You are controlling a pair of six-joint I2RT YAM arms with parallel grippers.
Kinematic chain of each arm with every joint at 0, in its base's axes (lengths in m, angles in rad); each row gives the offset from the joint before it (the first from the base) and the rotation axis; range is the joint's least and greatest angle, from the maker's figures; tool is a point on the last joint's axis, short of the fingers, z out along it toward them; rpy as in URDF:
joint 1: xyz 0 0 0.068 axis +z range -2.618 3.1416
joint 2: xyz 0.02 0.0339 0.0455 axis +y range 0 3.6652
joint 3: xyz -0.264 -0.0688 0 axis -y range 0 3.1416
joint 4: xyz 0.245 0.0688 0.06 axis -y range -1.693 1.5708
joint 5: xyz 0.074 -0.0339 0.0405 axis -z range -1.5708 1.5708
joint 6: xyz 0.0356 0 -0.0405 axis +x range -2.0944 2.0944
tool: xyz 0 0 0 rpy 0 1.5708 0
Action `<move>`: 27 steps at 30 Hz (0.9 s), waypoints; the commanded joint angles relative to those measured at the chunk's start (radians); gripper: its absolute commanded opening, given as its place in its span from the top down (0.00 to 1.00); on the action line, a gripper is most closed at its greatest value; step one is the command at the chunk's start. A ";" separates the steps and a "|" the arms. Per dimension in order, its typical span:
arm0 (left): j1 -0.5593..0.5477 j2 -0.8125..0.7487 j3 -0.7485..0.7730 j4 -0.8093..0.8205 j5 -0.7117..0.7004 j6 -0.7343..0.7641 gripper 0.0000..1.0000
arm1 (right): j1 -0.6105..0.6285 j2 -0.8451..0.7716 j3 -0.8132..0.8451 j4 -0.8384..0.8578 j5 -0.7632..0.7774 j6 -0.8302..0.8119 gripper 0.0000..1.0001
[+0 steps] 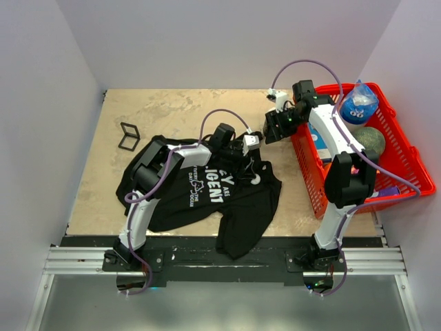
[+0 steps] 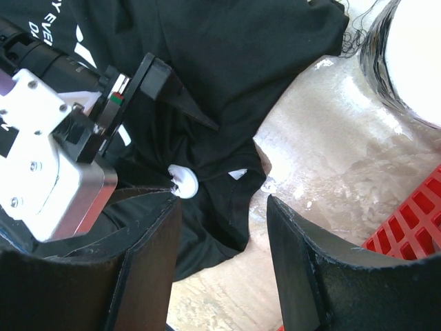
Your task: Remove the brooch from the garment
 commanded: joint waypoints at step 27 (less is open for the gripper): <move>-0.027 0.079 -0.014 -0.201 -0.128 0.123 0.19 | -0.005 0.020 0.055 0.002 -0.033 0.013 0.44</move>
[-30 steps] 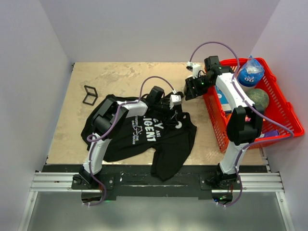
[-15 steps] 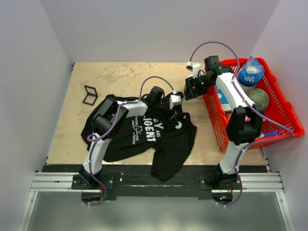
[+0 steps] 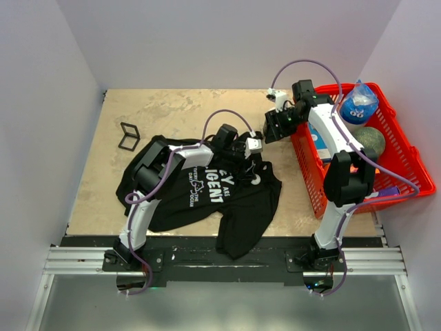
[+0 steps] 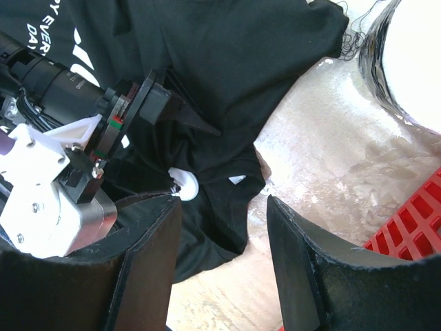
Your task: Remove the brooch from the garment
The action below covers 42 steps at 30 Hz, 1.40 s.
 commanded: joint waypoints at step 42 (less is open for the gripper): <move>-0.004 0.076 -0.054 -0.183 0.078 0.086 0.09 | -0.003 0.043 0.082 0.000 -0.040 0.016 0.44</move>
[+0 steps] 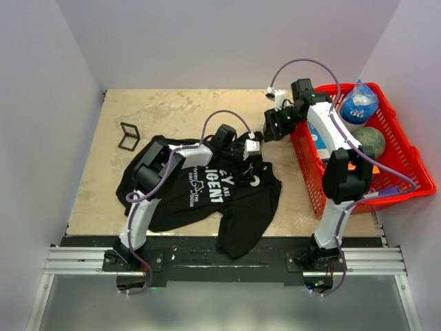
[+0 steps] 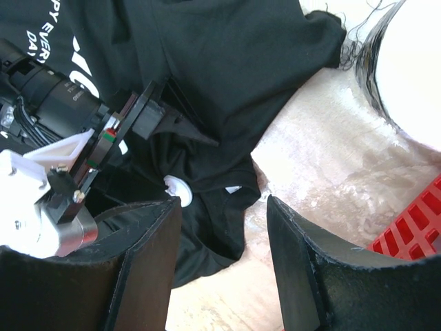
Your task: Remove the brooch from the garment
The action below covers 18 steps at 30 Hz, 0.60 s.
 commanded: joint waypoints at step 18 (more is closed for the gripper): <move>-0.028 0.077 -0.074 -0.222 -0.122 0.146 0.13 | -0.004 0.024 0.059 0.003 -0.042 0.014 0.44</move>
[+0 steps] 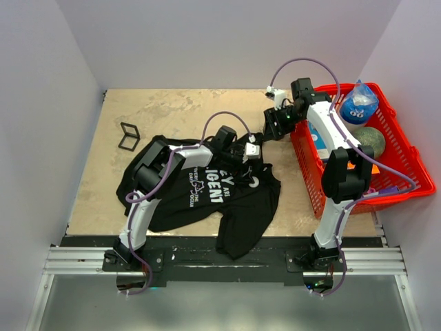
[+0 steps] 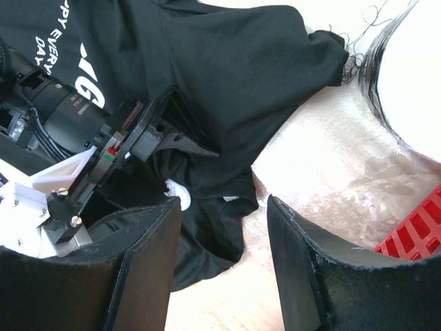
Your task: Remove the brooch from the garment
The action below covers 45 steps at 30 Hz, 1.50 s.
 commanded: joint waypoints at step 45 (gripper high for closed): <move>0.011 0.073 0.050 -0.252 -0.055 -0.088 0.21 | -0.002 0.037 0.055 0.005 -0.039 0.027 0.43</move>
